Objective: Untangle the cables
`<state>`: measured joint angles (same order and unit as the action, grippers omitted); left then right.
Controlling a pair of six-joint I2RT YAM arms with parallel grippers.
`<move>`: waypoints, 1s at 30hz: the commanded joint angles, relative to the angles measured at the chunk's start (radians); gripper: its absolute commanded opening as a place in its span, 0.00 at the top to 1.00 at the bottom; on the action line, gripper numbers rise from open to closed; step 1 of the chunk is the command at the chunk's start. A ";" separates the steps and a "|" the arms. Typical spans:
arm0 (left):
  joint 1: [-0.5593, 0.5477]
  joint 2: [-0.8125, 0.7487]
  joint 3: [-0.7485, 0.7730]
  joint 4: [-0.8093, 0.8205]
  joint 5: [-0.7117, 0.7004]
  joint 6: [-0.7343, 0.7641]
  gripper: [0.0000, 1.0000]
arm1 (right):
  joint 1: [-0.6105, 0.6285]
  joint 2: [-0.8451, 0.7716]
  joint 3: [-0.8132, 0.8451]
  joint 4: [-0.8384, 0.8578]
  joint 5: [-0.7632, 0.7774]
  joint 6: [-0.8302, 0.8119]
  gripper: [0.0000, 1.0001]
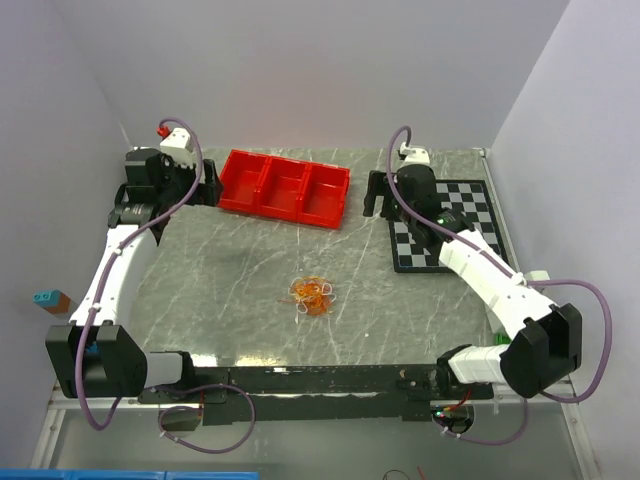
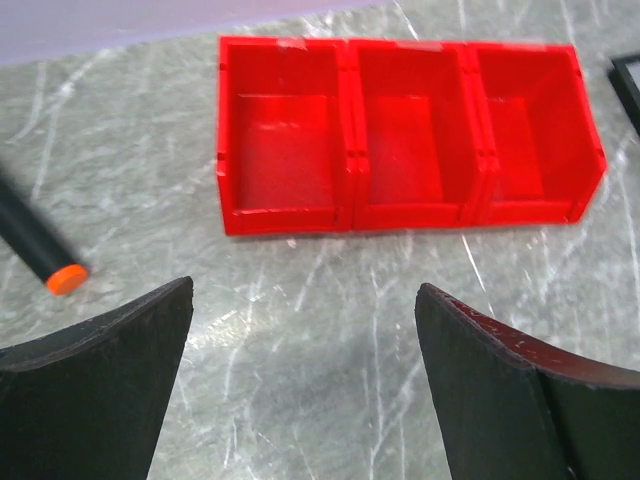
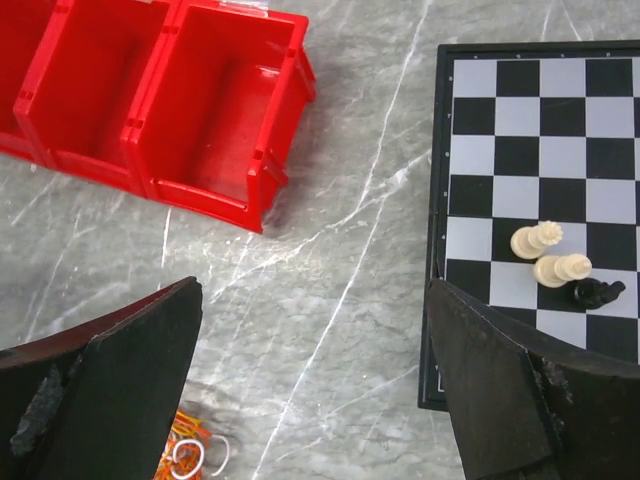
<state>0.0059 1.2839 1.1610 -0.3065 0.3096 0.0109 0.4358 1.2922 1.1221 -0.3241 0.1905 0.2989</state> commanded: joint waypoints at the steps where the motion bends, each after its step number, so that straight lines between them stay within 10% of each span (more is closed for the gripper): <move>1: 0.000 -0.043 -0.018 0.069 -0.061 -0.043 0.03 | 0.026 0.019 0.066 -0.031 0.039 0.002 0.00; 13: 0.019 0.018 -0.004 0.007 -0.023 -0.049 0.02 | 0.083 0.396 0.441 -0.179 0.136 0.095 0.01; 30: 0.023 0.017 -0.072 -0.042 0.054 0.037 0.03 | 0.075 0.844 0.803 -0.297 0.176 0.170 0.33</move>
<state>0.0257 1.3155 1.0828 -0.3382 0.3279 0.0158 0.5148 2.0907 1.8832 -0.5697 0.3313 0.4301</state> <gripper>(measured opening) 0.970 0.694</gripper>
